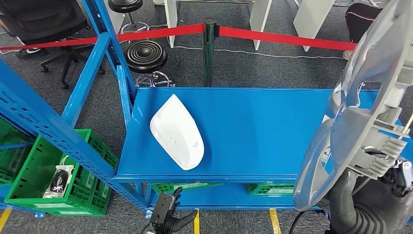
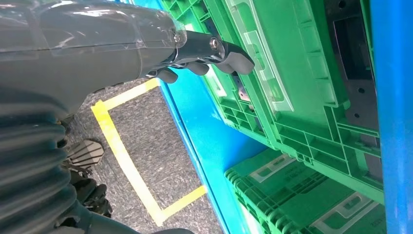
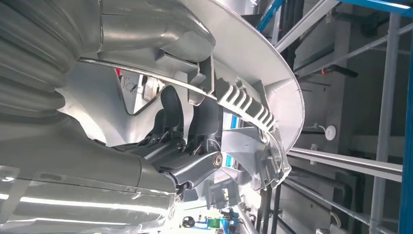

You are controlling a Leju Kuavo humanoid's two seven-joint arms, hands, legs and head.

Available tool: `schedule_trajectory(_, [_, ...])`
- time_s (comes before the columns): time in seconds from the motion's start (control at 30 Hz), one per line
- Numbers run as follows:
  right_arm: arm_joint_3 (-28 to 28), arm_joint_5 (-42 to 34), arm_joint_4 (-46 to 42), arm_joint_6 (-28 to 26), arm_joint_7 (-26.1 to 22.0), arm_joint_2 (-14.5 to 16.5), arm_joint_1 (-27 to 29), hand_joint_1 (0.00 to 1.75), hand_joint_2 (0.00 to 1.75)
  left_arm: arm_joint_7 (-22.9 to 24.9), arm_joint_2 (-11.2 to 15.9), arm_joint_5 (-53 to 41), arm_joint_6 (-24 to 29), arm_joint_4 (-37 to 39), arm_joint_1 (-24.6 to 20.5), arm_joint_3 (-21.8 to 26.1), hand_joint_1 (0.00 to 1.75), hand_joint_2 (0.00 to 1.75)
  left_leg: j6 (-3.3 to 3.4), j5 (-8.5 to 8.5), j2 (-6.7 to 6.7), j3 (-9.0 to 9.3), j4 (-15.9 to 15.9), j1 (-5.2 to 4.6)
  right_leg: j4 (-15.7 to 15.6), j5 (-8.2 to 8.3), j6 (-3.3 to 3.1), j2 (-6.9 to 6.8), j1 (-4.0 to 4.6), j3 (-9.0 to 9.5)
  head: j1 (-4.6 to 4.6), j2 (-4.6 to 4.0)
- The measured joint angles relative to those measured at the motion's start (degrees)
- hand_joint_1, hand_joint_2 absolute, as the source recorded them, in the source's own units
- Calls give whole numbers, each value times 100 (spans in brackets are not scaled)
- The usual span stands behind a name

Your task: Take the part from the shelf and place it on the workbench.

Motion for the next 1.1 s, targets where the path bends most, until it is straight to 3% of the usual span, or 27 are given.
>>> schedule_trajectory(0.27, [112,146,-1,5,133,18,7,175,175,44,6,1,-150,-2,-1,-2,0,175,0,0,-12,5,0,-1,-1,0,0,-1,0,-1,0,0])
schedule_trajectory(0.83, [225,-814,337,97,-171,138,301,175,175,-63,86,101,41,-20,48,0,0,175,2,-1,-31,-5,6,-15,-6,2,4,-8,-12,-1,-1,0])
schedule_trajectory(1.0, [211,-1168,498,91,-358,195,397,175,175,-36,190,36,337,-23,162,-1,0,175,18,5,-27,-6,11,-52,-13,23,41,-8,-52,-2,-2,0])
schedule_trajectory(1.1, [200,-1271,590,87,-422,212,399,175,175,30,244,-116,647,-68,188,-3,0,175,80,83,-19,3,-32,-40,35,-21,99,-8,-66,-31,-2,0])
